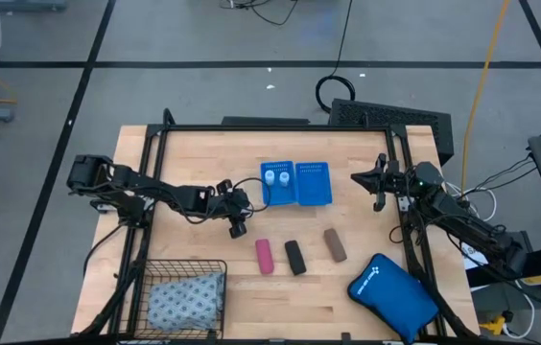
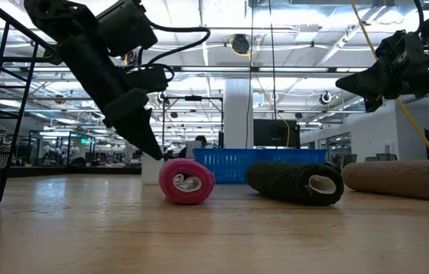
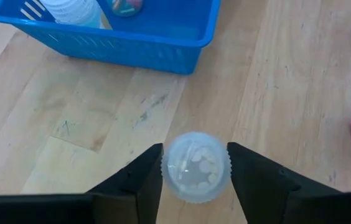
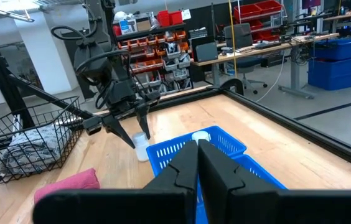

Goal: Pick & place medical supplies in basket/bin
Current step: Put the transparent pill bottle into the left blue bin

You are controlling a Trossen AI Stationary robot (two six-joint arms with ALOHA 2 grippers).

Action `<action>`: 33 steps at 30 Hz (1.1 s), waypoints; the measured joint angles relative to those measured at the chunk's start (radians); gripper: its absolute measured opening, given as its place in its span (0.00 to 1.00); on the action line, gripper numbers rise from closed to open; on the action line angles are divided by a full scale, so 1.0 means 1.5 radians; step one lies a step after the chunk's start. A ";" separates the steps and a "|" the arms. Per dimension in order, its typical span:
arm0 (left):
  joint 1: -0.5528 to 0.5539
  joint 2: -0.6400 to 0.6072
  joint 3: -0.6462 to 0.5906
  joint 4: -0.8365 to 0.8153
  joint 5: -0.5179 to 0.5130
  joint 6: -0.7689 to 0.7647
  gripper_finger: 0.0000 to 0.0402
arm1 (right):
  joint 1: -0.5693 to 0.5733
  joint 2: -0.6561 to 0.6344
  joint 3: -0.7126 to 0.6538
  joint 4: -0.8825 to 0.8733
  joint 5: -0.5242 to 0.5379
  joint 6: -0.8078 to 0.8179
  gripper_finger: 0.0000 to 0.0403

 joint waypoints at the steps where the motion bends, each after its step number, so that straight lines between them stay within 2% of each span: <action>1: 0.000 0.000 0.000 0.000 0.000 0.000 0.47 | 0.000 0.000 0.000 0.000 0.000 0.000 0.01; 13: 0.000 0.000 0.000 0.002 0.000 -0.002 0.41 | 0.000 0.000 0.000 0.000 0.000 0.000 0.01; 25: 0.000 0.000 0.000 0.002 -0.001 -0.004 0.48 | 0.000 0.000 0.000 0.000 0.000 0.000 0.01; 33: 0.000 0.000 0.000 0.002 -0.002 -0.004 0.45 | 0.000 0.000 0.000 0.000 0.000 0.000 0.01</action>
